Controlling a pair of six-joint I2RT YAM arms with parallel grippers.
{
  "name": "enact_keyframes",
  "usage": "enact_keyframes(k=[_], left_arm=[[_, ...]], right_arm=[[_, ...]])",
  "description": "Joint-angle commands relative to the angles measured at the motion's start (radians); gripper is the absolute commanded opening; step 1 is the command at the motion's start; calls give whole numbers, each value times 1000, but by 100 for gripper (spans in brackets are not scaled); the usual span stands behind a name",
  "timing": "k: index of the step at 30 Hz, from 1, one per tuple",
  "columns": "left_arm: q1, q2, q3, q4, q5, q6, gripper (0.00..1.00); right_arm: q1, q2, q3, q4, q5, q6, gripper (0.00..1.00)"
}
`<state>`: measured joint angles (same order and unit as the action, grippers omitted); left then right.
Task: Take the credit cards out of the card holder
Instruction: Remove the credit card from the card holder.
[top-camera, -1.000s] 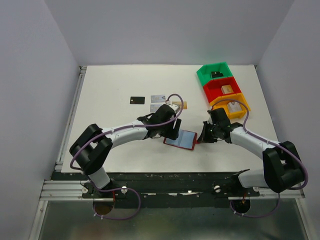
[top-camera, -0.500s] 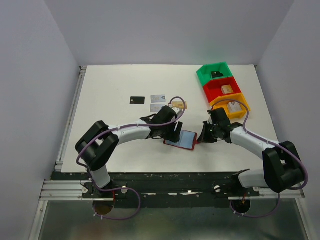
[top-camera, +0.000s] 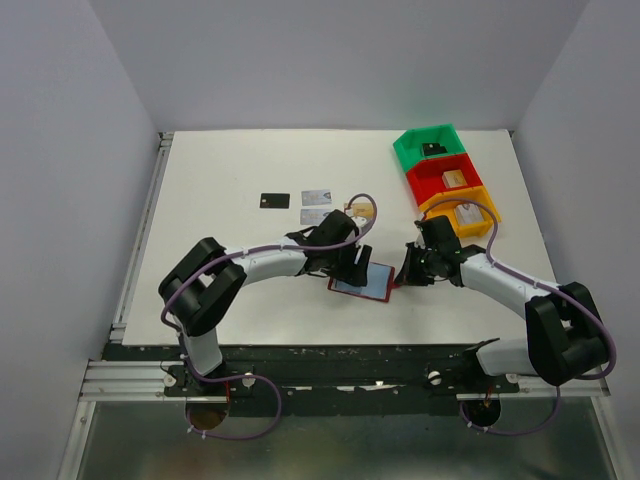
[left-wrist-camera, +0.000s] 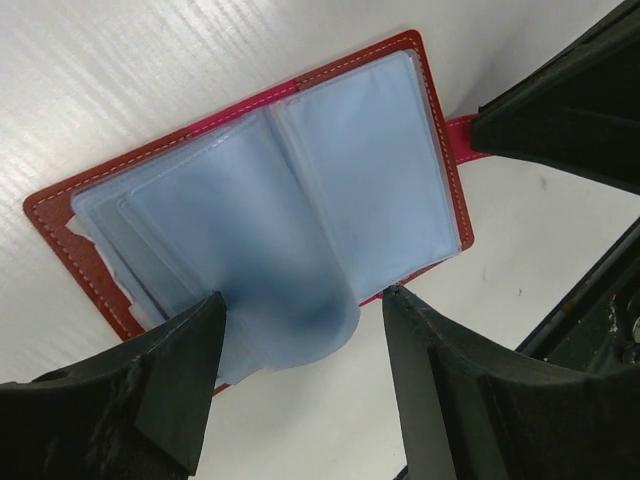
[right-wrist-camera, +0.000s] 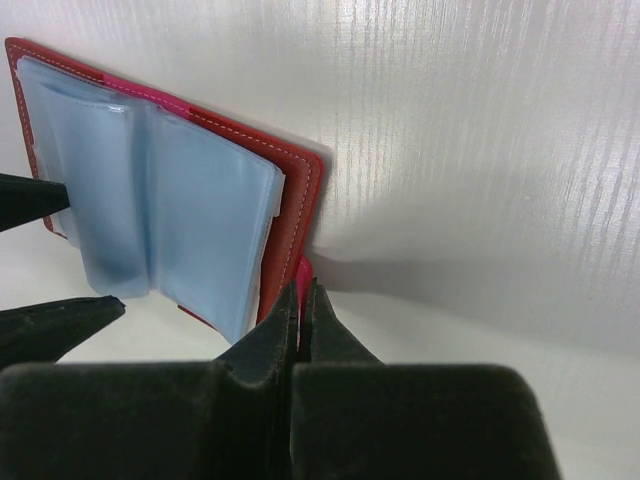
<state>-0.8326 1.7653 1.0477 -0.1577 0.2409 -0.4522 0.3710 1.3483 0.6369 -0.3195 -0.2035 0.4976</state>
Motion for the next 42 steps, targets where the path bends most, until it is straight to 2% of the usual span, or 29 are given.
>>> enact_keyframes(k=[1, 23, 26, 30, 34, 38, 42], left_arm=[[-16, 36, 40, 14, 89, 30, 73], [-140, 13, 117, 69, 250, 213, 74], [-148, -21, 95, 75, 194, 215, 73], [-97, -168, -75, 203, 11, 121, 75], [41, -283, -228, 314, -29, -49, 77], [98, -277, -235, 236, -84, -85, 79], [98, -202, -193, 204, -46, -95, 80]], right_arm=[[-4, 8, 15, 8, -17, 12, 0], [-6, 5, 12, 5, -11, 13, 0], [-4, 5, 12, 4, -10, 12, 0], [-6, 3, 10, 3, -8, 12, 0], [-6, 3, 14, 4, -13, 10, 0], [-4, 2, 10, 5, -13, 12, 0], [-6, 3, 9, 8, -16, 10, 0]])
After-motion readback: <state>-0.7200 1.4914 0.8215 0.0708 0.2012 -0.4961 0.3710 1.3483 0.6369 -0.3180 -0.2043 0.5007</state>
